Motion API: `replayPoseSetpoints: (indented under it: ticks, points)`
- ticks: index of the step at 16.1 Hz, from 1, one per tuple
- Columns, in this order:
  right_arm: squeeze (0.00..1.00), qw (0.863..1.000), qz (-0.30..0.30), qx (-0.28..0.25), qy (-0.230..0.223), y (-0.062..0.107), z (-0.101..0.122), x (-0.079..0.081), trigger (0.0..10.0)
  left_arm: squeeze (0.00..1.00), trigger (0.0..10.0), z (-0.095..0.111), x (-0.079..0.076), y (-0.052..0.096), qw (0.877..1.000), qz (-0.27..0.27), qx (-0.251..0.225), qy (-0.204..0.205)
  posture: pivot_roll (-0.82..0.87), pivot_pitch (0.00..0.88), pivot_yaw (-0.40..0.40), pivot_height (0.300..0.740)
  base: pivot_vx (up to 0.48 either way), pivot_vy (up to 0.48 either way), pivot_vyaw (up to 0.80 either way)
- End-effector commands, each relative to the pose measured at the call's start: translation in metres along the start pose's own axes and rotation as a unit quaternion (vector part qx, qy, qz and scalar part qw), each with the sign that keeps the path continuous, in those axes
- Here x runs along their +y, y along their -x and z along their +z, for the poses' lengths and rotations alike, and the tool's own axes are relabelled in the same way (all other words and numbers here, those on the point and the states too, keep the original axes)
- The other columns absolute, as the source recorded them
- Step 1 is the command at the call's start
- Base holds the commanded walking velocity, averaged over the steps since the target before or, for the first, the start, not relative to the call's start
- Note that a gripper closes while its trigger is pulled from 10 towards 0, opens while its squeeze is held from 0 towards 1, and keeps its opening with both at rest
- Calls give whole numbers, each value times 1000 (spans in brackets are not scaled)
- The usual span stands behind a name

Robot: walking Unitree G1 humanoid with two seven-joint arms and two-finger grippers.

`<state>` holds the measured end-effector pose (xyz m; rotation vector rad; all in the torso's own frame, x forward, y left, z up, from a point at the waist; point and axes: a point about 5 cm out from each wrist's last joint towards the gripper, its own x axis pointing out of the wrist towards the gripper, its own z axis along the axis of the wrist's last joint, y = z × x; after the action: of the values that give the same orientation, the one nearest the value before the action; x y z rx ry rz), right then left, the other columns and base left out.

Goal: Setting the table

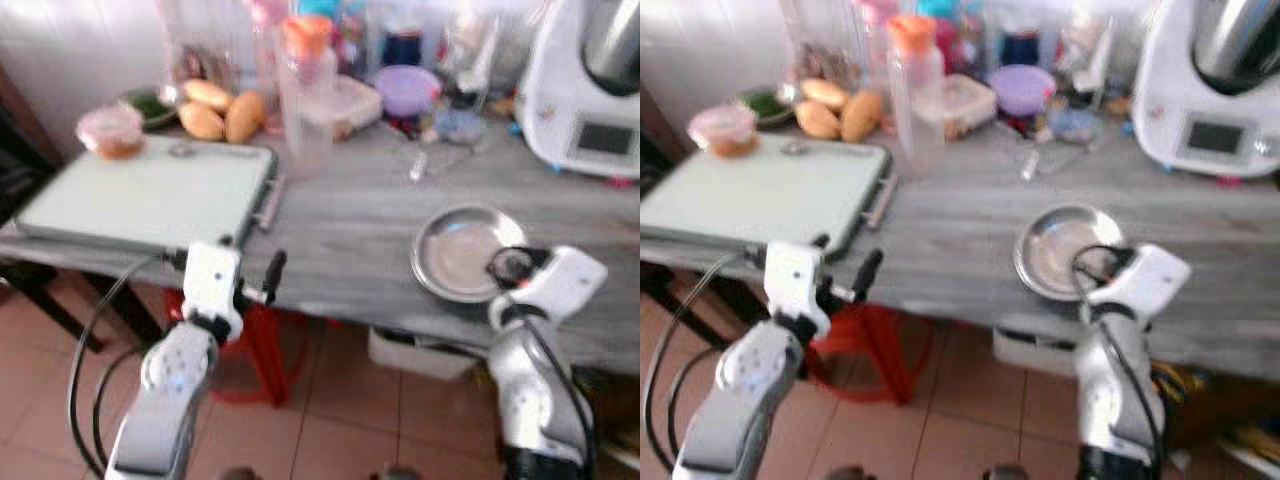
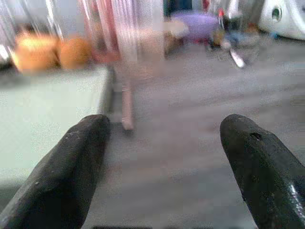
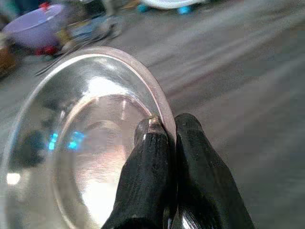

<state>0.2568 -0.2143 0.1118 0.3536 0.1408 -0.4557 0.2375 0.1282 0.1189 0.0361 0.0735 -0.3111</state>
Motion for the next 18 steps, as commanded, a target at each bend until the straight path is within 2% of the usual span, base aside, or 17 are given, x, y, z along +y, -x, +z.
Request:
replayPoseSetpoints:
  ticks: [1, 3, 5, 7, 11, 14, 16, 18]
  points:
    - [0, 1000, 4, 18, -9, 1, -4, 7, 10000, 0, 10000, -6, 11, 5, 999, 33, 25, 24, -17, 0, -14, 740, 0, 0, 0]
    - [0, 998, -17, 36, -38, 2, -7, 4, 10000, 0, 10000, -17, 20, 6, 993, 59, 62, 87, -14, 0, -10, 740, 0, 0, 0]
    - [0, 997, -21, 60, -48, 5, -16, 0, 10000, 0, 10000, -20, 20, 2, 991, 53, 79, 99, -17, 0, -9, 740, 0, 0, 0]
    - [0, 991, -31, 88, -92, -2, -22, -3, 10000, 0, 10000, -19, 10, 0, 993, 22, 78, 84, -20, 0, -2, 740, 0, 0, 0]
    - [0, 987, -29, 103, -123, -16, -20, 0, 10000, 0, 10000, -19, 10, -1, 992, 20, 89, 92, -16, 0, 5, 740, 0, 0, 0]
    - [0, 983, -17, 125, -132, -27, -22, 8, 10000, 0, 10000, -18, 8, -3, 993, -1, 91, 74, -10, 0, 8, 740, 0, 0, 0]
    - [0, 978, 2, 154, -140, -29, -27, 16, 10000, 0, 10000, -12, 1, -4, 994, -53, 75, 55, -7, 0, 6, 740, 0, 0, 0]
    - [0, 973, 21, 172, -150, -28, -29, 27, 10000, 0, 10000, -7, -10, -3, 990, -131, 57, 5, -10, 0, 6, 740, 0, 0, 0]
